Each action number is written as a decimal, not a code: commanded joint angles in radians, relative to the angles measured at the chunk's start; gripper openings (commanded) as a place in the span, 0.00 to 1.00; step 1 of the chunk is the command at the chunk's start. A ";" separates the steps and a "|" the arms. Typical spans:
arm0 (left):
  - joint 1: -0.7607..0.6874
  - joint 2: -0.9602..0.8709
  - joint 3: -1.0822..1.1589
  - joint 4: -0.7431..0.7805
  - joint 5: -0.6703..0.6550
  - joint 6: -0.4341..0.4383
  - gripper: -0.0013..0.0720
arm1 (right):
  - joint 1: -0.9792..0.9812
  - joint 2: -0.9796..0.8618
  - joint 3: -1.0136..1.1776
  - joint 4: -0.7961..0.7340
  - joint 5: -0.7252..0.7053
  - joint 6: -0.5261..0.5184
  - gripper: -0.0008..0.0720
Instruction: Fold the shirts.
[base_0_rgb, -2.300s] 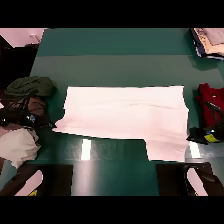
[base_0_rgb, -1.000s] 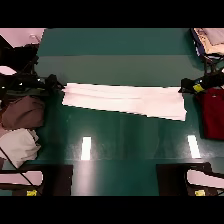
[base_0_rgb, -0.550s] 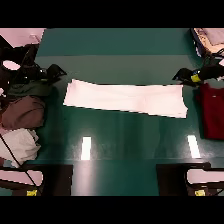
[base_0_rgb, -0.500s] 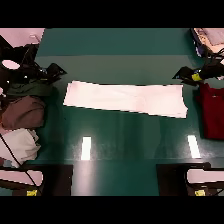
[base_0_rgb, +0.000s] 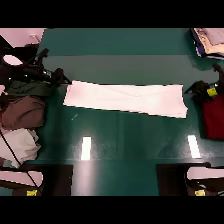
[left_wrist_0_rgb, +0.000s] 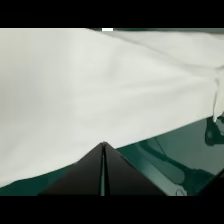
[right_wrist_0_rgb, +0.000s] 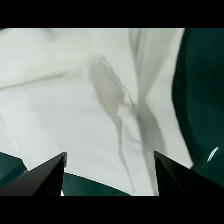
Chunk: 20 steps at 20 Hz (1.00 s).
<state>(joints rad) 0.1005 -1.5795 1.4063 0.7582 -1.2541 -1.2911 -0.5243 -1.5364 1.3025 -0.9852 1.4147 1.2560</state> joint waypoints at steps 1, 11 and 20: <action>-0.075 -0.001 -0.001 0.006 -0.063 0.019 0.05 | -0.101 -0.032 -0.075 0.119 0.002 -0.109 0.86; -0.248 -0.001 -0.001 0.005 -0.037 0.013 0.05 | -0.081 -0.190 -0.074 0.207 -0.046 -0.249 0.83; -0.248 -0.001 -0.001 0.005 -0.036 0.012 0.05 | 0.038 -0.200 -0.074 0.208 -0.073 -0.293 0.46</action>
<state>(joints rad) -0.1467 -1.5795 1.4055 0.7635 -1.2907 -1.2774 -0.5205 -1.7355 1.2274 -0.7807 1.3579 0.9737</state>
